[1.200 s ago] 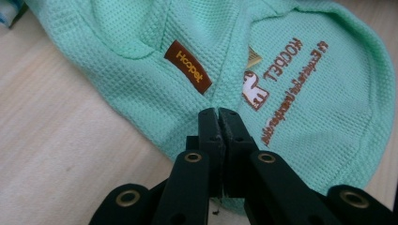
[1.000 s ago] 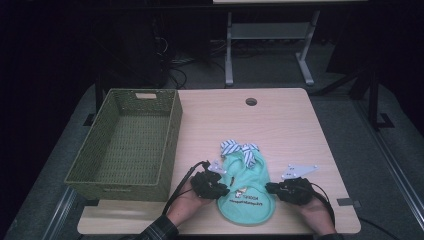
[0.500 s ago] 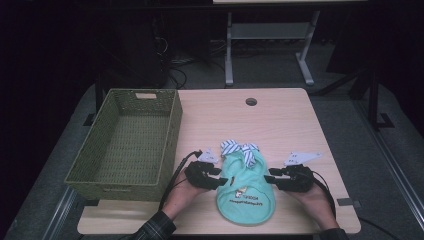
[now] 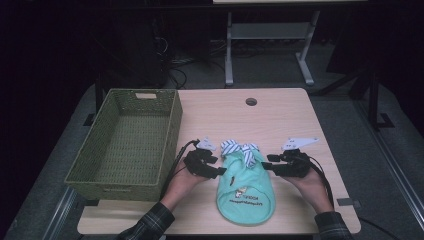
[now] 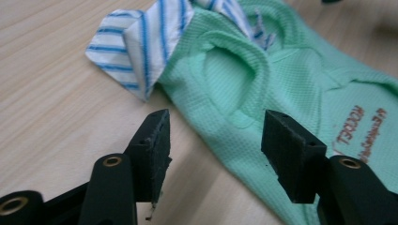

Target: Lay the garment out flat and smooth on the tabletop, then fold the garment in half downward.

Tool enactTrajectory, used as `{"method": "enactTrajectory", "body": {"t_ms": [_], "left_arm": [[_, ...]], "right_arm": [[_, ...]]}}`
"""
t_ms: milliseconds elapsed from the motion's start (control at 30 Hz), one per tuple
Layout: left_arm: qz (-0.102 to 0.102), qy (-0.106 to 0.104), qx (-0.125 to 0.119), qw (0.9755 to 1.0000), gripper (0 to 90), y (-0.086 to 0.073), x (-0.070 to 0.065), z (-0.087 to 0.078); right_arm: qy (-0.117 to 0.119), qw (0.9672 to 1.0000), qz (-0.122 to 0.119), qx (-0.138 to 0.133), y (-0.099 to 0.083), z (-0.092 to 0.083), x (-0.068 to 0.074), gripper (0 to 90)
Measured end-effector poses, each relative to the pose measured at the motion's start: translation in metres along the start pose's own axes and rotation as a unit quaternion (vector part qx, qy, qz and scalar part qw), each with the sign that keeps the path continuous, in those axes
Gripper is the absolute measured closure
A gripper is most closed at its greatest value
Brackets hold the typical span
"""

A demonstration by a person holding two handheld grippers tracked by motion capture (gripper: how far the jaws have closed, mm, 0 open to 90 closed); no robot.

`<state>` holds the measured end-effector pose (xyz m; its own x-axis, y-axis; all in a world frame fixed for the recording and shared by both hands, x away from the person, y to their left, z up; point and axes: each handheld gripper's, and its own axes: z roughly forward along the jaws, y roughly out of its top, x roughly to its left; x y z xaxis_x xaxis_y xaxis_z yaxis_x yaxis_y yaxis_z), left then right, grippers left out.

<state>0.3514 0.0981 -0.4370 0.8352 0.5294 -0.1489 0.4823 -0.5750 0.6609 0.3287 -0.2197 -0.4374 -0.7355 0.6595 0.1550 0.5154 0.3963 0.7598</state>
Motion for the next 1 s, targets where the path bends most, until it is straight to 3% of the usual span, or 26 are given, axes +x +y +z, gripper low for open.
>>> {"method": "enactTrajectory", "body": {"t_ms": [100, 200, 233, 333, 400, 533, 600, 800, 1000], "left_arm": [[-0.01, 0.011, -0.018, 0.9997, 40.8, 0.007, 0.007, -0.002], [-0.011, 0.011, -0.013, 0.9998, 40.6, 0.012, 0.012, -0.002], [-0.016, 0.014, -0.032, 0.9993, 40.6, 0.014, 0.013, -0.001], [-0.012, 0.011, -0.02, 0.9997, 40.8, 0.023, 0.017, 0.001], [-0.011, 0.016, -0.026, 0.9995, 40.9, 0.027, 0.019, 0.002], [-0.015, 0.015, -0.031, 0.9993, 41.0, 0.034, 0.023, 0.007], [-0.012, 0.018, -0.034, 0.9992, 41.5, 0.036, 0.024, 0.009], [-0.001, 0.023, -0.014, 0.9996, 41.6, 0.042, 0.029, 0.016], [-0.012, 0.022, -0.018, 0.9995, 43.7, 0.045, 0.033, 0.026]], "right_arm": [[0.001, 1.0, 0.002, 0.0, 0.01, 0.003, -0.005, 57.4], [0.003, 1.0, 0.003, -0.007, 0.014, 0.005, -0.008, 57.1], [0.003, 1.0, 0.005, -0.003, 0.016, 0.006, -0.009, 56.8], [-0.001, 0.9999, 0.001, -0.013, 0.024, 0.01, -0.012, 57.0], [0.001, 0.9999, 0.009, -0.006, 0.028, 0.012, -0.015, 55.9], [-0.004, 0.9998, 0.001, -0.018, 0.034, 0.016, -0.019, 56.1], [0.0, 0.9999, 0.01, -0.008, 0.037, 0.019, -0.022, 55.3], [0.001, 0.9999, 0.007, -0.009, 0.042, 0.03, -0.026, 56.0], [-0.004, 0.9998, 0.02, 0.004, 0.038, 0.042, -0.034, 56.3]]}}
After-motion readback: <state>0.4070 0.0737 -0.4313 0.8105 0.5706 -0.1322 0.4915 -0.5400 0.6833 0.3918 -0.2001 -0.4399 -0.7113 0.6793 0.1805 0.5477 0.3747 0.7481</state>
